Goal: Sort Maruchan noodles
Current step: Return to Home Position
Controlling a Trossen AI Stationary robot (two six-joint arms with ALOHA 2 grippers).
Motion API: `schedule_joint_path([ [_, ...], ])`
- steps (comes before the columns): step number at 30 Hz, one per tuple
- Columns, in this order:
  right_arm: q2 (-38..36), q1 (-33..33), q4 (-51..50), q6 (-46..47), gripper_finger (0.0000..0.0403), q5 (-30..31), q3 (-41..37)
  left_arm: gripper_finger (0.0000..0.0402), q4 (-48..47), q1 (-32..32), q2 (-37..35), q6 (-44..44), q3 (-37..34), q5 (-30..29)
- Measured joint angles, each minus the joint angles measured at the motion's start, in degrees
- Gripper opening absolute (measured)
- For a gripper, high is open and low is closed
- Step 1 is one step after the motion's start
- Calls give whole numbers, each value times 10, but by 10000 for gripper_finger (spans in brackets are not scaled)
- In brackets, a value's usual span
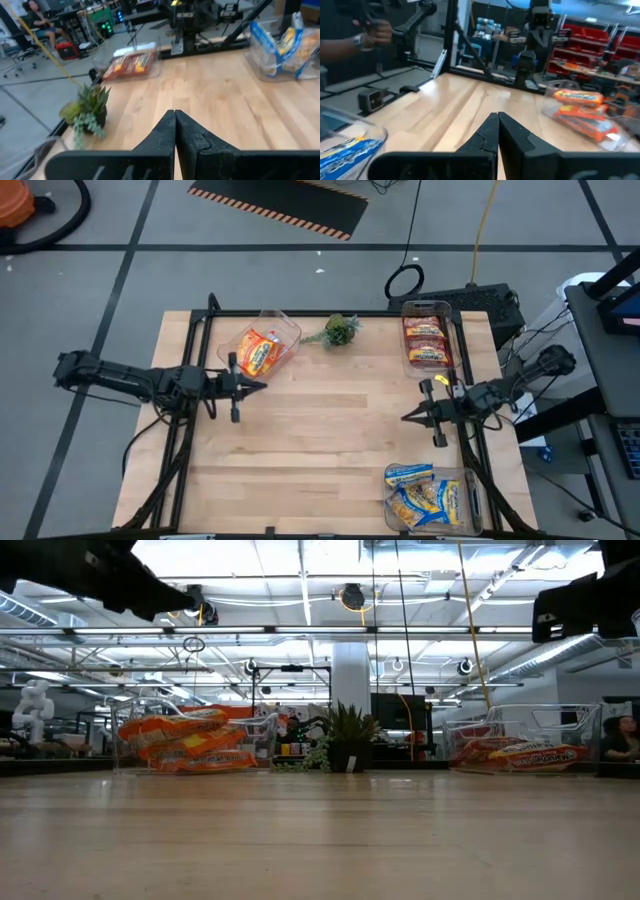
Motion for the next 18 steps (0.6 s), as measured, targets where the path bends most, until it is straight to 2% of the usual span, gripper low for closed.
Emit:
schedule_joint_path([
  [15,0,-79,-29,9,0,-51,-5,4,-1,34,-132,-19,-85,33],
  [18,0,-93,-38,7,0,-57,-5,4,-1,34,-159,-16,-105,60],
])
